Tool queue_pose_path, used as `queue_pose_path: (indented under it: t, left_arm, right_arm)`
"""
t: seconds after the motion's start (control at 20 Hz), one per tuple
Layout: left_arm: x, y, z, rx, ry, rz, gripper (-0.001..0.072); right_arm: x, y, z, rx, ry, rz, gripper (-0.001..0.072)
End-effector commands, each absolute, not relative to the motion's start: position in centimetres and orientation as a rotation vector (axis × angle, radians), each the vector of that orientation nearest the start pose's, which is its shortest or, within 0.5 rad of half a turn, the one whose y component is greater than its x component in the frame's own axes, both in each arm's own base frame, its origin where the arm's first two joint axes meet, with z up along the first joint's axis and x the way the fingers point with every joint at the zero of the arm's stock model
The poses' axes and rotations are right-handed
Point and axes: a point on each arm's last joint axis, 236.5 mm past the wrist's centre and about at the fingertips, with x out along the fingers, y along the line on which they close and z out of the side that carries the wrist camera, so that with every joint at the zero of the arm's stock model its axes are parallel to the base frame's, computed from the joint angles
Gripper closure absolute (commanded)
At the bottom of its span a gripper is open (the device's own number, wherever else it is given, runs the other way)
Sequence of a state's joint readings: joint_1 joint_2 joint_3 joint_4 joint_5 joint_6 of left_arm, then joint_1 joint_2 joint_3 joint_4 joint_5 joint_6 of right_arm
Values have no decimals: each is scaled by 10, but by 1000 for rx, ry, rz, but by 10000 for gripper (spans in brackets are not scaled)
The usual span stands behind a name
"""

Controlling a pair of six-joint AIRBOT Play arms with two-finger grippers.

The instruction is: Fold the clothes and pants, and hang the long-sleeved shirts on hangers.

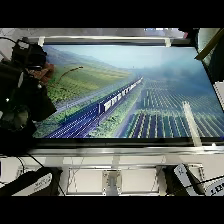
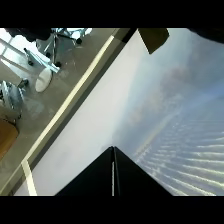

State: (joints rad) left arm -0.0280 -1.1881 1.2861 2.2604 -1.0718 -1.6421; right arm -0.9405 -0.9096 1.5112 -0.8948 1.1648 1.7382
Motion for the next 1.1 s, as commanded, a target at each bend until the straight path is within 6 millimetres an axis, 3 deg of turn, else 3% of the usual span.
queue_pose_path:
  t: [0.0,0.05,0.1,0.15,0.2,0.35,0.55,0.65,0.75,0.9,1.05]
  left_arm:
    - [405,218,138,457,939,690,166]
    - [389,248,126,342,956,772,166]
    - [376,270,115,218,955,826,166]
    - [366,285,105,73,937,844,166]
    - [362,294,95,-88,900,841,191]
    - [365,306,79,-505,760,799,205]
    - [363,320,52,-707,742,788,203]
    - [358,320,35,-730,788,796,203]
    - [352,320,32,-741,806,804,203]
    - [340,328,49,-717,779,826,204]
    - [306,347,63,-617,813,856,205]
  right_arm:
    - [316,-200,358,803,155,-385,651]
    - [318,-199,355,809,167,-375,638]
    - [318,-193,343,823,223,-363,581]
    - [321,-180,327,840,308,-330,461]
    - [324,-157,307,805,430,-261,438]
    - [338,-67,262,683,739,29,437]
    - [383,39,259,531,758,277,430]
    - [396,75,250,412,757,316,362]
    - [401,97,232,320,793,317,362]
    - [406,112,212,274,847,326,363]
    - [410,116,201,278,876,329,363]
